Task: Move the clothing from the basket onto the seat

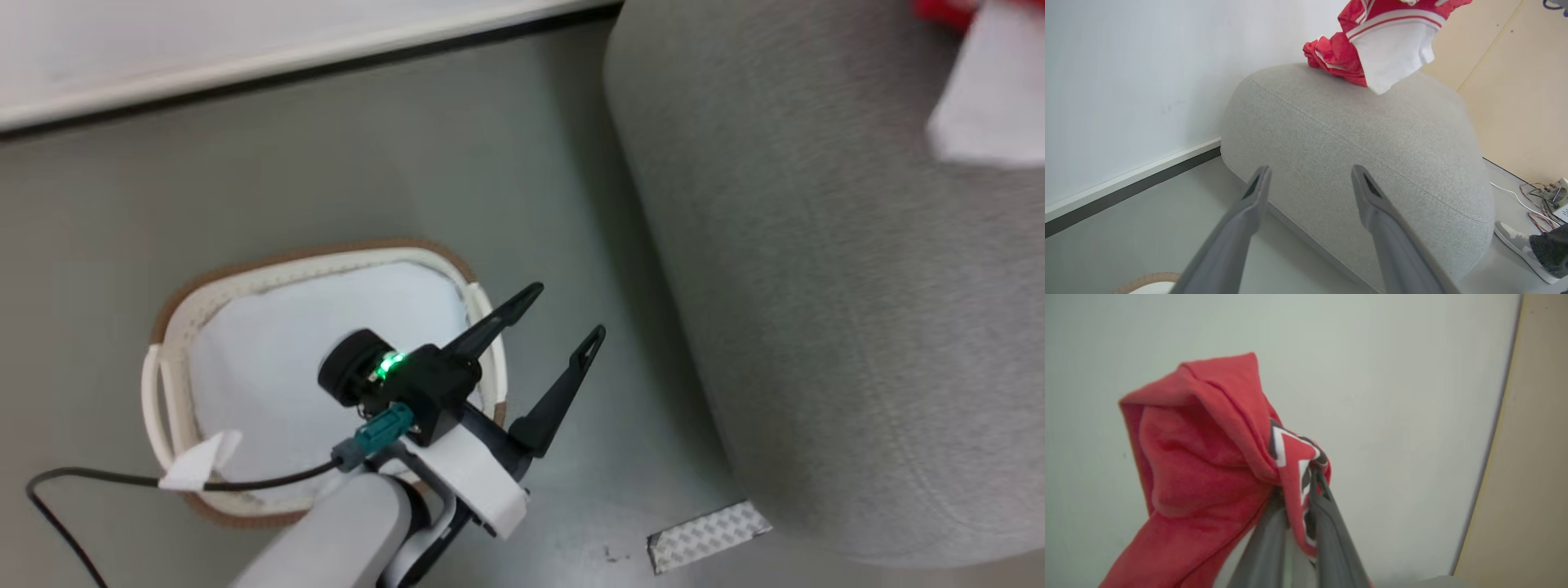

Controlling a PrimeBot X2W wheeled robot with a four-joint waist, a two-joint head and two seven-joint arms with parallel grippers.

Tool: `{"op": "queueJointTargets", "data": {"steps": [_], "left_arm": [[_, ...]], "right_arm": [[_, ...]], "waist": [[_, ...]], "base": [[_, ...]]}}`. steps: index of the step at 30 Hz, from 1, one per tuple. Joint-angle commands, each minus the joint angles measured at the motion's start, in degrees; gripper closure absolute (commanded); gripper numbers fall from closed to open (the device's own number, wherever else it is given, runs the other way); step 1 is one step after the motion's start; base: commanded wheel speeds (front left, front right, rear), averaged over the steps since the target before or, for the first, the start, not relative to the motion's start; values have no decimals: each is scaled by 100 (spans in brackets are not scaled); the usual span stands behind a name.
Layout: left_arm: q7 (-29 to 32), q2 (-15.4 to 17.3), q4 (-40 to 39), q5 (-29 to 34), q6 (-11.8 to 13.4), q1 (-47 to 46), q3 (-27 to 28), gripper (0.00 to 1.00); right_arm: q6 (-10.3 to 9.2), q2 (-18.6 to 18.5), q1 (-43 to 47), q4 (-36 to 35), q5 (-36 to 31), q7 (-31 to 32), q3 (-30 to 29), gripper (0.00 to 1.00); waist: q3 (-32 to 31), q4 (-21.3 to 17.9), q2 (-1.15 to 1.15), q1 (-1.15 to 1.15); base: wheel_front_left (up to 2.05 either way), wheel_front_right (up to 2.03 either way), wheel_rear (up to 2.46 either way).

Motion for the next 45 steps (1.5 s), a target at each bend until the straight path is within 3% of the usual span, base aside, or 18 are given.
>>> {"op": "queueJointTargets", "data": {"steps": [1, 9, 12, 19, 20, 21, 22, 23, 24, 28, 36, 45], "left_arm": [[-60, 42, -6, 89, -27, -119, 20, 0], [-381, -108, -88, 97, 20, -444, 135, 0], [-437, -114, -69, 106, 7, -485, 110, 0], [-492, -76, -2, 160, 56, -529, 98, 0], [-509, -73, 12, 145, 62, -521, 104, 0], [-514, -61, 31, 127, 74, -504, 113, 0], [-527, -52, 46, 85, 86, -475, 147, 0], [-544, -40, 63, 49, 101, -455, 162, 0], [-559, -21, 86, 34, 107, -435, 186, 0], [-642, 5, 208, -81, 154, -320, 280, 0], [-907, -29, 695, -437, 354, 338, 619, 0], [-986, -224, 781, -522, 775, 1708, 1704, 0]], "right_arm": [[-18, -173, -346, 144, -52, 31, -204, 100], [-17, -1187, -2037, 1303, -1309, 471, -1539, 100], [-17, -1239, -2214, 1778, -1779, 425, -2056, 100], [-17, -808, -2049, 2662, -2851, 104, -3260, 100], [-17, -745, -2043, 2735, -2973, 60, -3372, 91], [-17, -675, -2033, 2785, -3093, 20, -3469, 64], [-17, -616, -2001, 2817, -3192, -21, -3523, 26], [-17, -549, -1987, 2867, -3253, -28, -3570, 0], [-17, -481, -1963, 2903, -3329, -49, -3617, 0], [-17, -232, -1730, 2684, -3396, -55, -3272, 0], [-17, 439, -215, 1931, -2720, -54, -2062, 0], [-17, 844, 1986, 504, -1636, -44, -760, 0]], "waist": [[557, 476, 0, -2], [1201, 1096, 0, -2], [1441, 1285, 0, -2], [1763, 1525, 0, -2], [1756, 1528, 0, -2], [1730, 1520, 0, -2], [1689, 1497, 0, -2], [1634, 1469, 0, -2], [1564, 1429, 0, -2], [1140, 1236, 0, -2], [-243, 912, 0, -2], [-1804, 1104, 0, -2]], "base": [[0, 0, 0], [0, 0, 0], [0, 0, 0], [0, 0, 0], [0, 0, 0], [0, 0, 0], [0, 0, 0], [0, 0, 0], [0, 0, 0], [0, 0, 0], [0, 0, 0], [0, 0, 0]]}}
